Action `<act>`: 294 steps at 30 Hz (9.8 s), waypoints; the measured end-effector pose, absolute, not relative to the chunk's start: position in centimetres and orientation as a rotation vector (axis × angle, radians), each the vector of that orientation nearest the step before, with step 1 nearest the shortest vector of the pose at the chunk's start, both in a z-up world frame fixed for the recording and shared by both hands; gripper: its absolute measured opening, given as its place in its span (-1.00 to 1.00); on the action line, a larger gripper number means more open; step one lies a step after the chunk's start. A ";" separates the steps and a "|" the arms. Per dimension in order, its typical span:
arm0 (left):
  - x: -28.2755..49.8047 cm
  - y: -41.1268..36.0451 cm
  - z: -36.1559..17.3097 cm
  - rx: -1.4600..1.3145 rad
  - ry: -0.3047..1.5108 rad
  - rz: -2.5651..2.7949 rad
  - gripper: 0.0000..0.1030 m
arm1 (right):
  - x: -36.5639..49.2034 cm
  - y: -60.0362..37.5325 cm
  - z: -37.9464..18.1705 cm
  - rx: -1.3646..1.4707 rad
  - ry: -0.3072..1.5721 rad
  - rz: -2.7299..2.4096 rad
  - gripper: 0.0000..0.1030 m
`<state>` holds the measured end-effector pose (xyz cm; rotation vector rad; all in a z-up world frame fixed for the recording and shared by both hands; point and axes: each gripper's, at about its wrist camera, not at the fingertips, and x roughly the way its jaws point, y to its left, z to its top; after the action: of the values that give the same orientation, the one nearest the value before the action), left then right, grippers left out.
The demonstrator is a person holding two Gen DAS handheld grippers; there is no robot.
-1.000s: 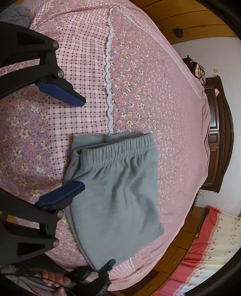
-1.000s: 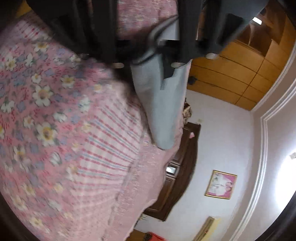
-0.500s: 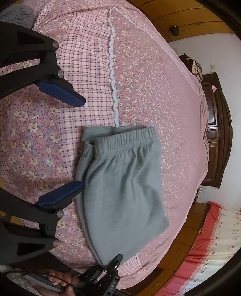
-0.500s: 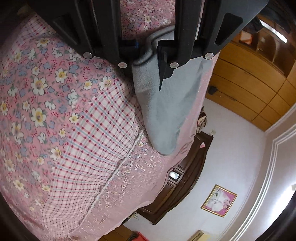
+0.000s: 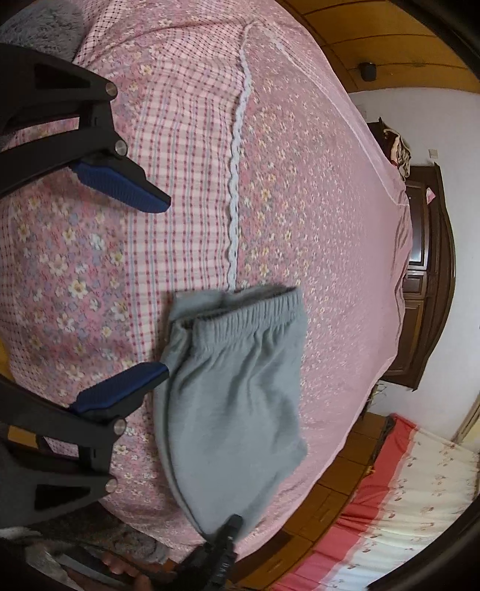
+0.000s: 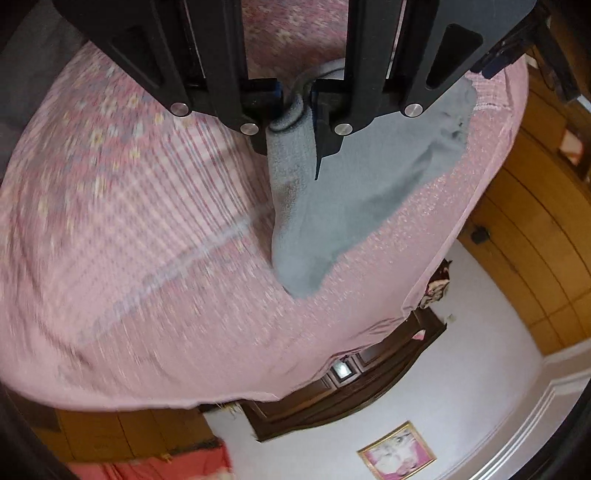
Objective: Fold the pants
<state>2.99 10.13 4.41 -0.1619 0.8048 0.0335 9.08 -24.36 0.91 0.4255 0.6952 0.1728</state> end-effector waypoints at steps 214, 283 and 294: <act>3.4 19.4 4.9 -0.843 0.852 -0.324 -0.07 | 5.4 -9.3 5.2 0.175 0.495 0.676 -0.77; 12.8 -0.9 6.2 -0.373 0.844 -0.318 -0.19 | 4.1 -37.1 -5.7 1.083 0.521 0.057 -0.95; 12.7 -1.0 6.0 -0.401 0.846 -0.338 -0.21 | 6.3 -36.1 -4.4 1.056 0.522 0.310 -0.20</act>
<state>12.70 -0.99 6.01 -0.4008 0.8459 -0.3383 6.35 -36.13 -4.43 1.0556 0.5222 0.3095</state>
